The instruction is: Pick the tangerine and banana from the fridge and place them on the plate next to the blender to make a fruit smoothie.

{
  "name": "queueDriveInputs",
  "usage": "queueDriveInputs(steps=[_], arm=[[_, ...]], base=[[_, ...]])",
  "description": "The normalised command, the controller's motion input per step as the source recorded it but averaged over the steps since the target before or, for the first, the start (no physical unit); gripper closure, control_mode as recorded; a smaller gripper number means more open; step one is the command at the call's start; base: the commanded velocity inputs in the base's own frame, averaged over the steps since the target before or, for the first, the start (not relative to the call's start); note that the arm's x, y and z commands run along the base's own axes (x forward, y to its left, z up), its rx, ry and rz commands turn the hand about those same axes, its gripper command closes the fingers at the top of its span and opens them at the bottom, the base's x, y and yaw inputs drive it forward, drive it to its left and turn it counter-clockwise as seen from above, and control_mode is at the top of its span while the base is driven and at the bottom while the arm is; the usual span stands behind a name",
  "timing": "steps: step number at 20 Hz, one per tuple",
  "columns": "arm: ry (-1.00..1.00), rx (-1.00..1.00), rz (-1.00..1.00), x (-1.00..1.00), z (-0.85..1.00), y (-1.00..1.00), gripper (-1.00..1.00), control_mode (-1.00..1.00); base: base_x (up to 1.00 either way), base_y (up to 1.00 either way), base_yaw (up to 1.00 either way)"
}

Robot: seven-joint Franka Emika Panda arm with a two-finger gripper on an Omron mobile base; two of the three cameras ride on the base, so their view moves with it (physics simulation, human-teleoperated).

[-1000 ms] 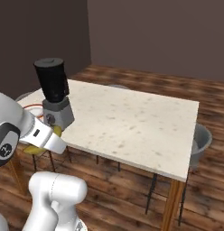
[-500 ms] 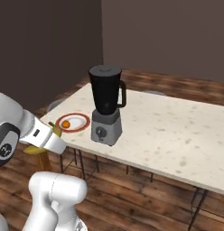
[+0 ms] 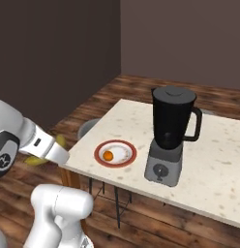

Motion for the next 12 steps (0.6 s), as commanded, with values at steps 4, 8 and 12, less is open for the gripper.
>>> queueDriveInputs(steps=[4,8,12], arm=[[0.0,0.0,0.0,0.0,0.0,0.0,1.0,1.0],[0.1,0.01,0.0,0.0,-0.42,-0.32,1.0,-1.0],[0.19,0.0,0.01,0.2,-0.61,-0.32,1.0,-1.0]], base=[[0.37,0.0,0.0],[0.06,0.0,0.0],[0.0,0.0,0.0]])
